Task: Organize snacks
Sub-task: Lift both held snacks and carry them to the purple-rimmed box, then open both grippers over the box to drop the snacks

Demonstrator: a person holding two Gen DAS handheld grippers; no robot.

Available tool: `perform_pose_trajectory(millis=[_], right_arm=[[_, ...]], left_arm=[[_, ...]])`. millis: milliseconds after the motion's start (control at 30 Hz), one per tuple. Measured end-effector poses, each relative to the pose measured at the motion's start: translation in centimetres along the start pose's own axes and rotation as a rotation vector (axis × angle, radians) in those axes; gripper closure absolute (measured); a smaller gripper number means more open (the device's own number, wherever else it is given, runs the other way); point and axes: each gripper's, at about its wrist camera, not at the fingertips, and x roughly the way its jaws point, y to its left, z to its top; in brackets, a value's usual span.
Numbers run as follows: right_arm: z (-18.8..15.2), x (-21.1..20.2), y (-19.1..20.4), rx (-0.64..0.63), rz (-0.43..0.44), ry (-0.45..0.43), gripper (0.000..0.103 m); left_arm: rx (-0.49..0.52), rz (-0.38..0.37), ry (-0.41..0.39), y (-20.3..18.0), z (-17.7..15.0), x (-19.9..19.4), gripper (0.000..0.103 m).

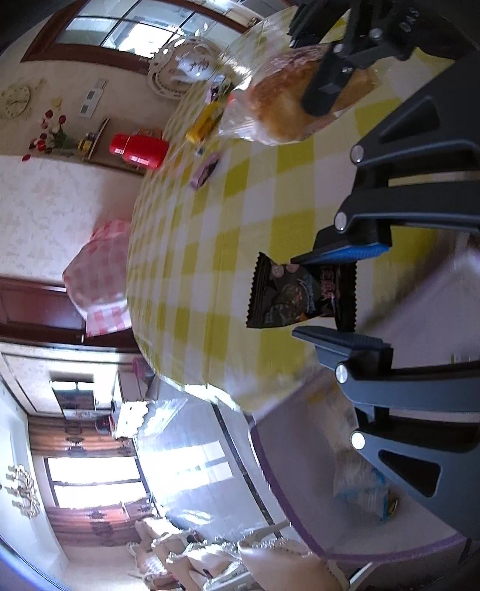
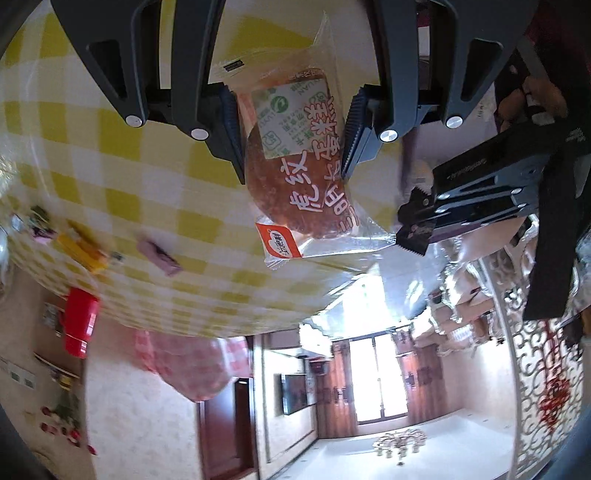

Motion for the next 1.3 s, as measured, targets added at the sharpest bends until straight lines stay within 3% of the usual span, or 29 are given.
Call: perform_pose_trajectory(millis=[233,767,800,833,867,933,1000,1100,1167,1300], right_arm=[[0.3,1.3,5.0,-0.029,0.138,0.019,0.056],[-1.4,4.9,15.8,-0.239,0.248,0.102,0.056],[-1.5,5.1,16.0,-0.244,0.252,0.102,0.056],[-1.7,5.1,16.1,-0.244,0.260,0.098,0.054],[-1.7,5.0,16.0,-0.238,0.275,0.090,0.048],[-1.4,4.6,14.9,-0.209,0.296,0.074,0.034],[-0.8,3.9,13.1,-0.155,0.286,0.038,0.033],[-0.1,2.5,9.1,-0.055,0.258,-0.008,0.026],[-0.1,1.0,5.4,0.030,0.219,-0.065,0.016],[-0.5,-2.2,-2.2,0.166,0.131,-0.163,0.016]], left_arm=[[-0.071,0.096,-0.016,5.8,0.7,-1.0,0.071],[-0.138,0.335,-0.101,12.4,1.7,-5.7,0.070],[-0.144,0.343,-0.106,12.7,1.8,-6.2,0.068],[-0.153,0.348,-0.107,13.0,1.9,-6.5,0.056],[-0.164,0.354,-0.110,13.3,2.0,-6.7,0.027],[-0.197,0.387,-0.152,13.6,2.2,-7.7,0.004],[-0.213,0.402,-0.186,13.3,2.3,-8.4,0.003],[-0.214,0.359,-0.195,12.5,2.3,-8.6,0.002],[-0.207,0.306,-0.191,11.0,2.1,-8.0,0.002],[-0.180,0.190,-0.140,7.1,2.0,-6.1,0.002]])
